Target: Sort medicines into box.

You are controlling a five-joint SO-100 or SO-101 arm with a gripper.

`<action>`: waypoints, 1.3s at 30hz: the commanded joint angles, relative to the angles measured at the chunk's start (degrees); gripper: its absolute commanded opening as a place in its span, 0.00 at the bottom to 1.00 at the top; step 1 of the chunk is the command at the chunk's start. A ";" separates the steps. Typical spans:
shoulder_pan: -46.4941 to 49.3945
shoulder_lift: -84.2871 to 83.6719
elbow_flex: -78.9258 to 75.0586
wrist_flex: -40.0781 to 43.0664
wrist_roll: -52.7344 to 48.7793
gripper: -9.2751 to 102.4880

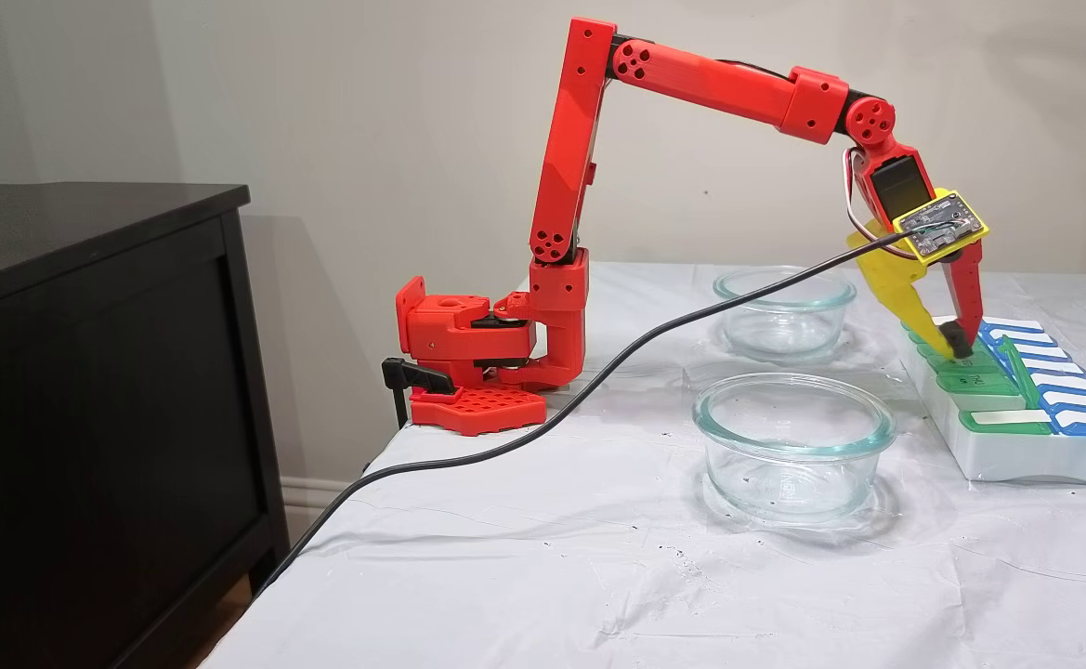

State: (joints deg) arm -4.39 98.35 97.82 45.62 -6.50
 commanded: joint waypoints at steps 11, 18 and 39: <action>0.00 -0.44 -1.76 -0.26 -0.70 0.08; -0.35 -0.53 -1.14 0.70 -0.35 0.08; 6.50 21.45 14.24 -31.03 -8.09 0.08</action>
State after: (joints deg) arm 0.44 114.35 113.73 16.44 -13.97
